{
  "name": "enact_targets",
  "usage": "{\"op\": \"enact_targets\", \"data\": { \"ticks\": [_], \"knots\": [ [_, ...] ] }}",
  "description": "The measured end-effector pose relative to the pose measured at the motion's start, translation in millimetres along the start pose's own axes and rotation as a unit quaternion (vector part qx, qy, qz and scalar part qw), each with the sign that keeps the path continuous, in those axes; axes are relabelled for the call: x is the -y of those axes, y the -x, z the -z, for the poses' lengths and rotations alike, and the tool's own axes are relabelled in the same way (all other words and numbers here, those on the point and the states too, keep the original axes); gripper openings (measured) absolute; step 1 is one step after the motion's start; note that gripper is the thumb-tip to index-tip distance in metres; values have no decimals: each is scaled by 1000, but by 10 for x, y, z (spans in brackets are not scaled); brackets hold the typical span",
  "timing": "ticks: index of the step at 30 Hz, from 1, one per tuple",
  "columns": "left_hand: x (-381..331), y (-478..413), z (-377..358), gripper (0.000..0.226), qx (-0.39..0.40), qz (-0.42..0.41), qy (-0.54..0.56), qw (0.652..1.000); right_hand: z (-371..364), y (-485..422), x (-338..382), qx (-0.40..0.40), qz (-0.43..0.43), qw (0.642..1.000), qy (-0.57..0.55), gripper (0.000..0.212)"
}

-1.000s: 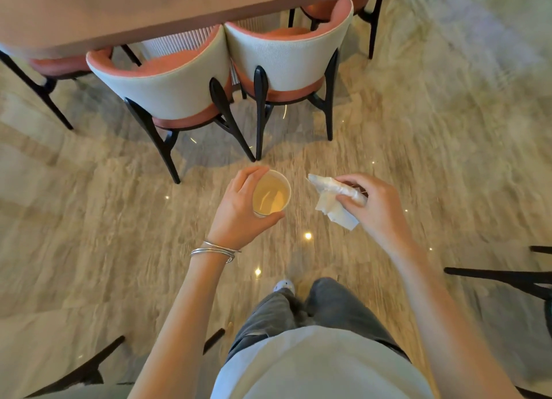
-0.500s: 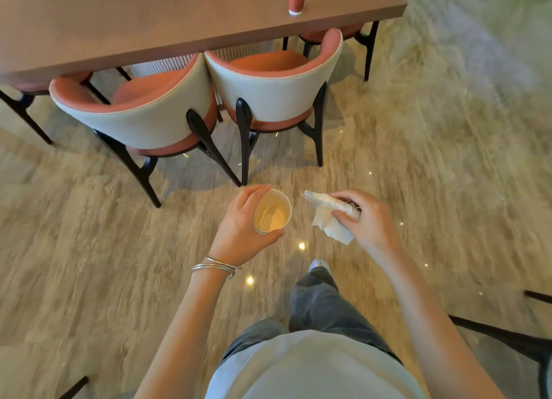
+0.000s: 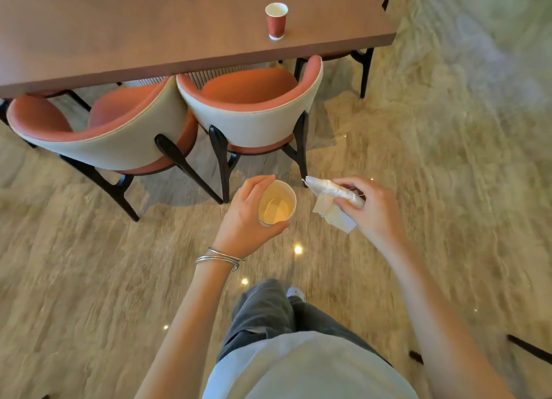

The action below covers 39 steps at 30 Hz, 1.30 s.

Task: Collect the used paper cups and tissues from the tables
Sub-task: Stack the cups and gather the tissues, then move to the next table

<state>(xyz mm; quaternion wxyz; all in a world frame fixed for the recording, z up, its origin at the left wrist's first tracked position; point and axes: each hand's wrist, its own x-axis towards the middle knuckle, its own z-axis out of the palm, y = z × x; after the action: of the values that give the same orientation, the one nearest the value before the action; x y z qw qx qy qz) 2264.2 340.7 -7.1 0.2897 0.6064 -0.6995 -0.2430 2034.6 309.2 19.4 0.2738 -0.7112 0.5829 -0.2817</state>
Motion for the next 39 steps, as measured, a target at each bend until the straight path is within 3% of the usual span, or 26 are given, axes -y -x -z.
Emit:
{"op": "enact_targets", "data": {
  "ticks": [9,24,39],
  "knots": [
    [93,-820,-284,83,32,1,-1,999,112,-577,-424,3,-34,999,-12,28],
    [152,-2861,-139,82,48,-49,22,997,423,-2469,-600,-38,-27,999,12,28],
    [-7,-4104,-748,80,12,-1,23,1000,849,-3711,-1502,17,-19,999,18,31]
  ]
}}
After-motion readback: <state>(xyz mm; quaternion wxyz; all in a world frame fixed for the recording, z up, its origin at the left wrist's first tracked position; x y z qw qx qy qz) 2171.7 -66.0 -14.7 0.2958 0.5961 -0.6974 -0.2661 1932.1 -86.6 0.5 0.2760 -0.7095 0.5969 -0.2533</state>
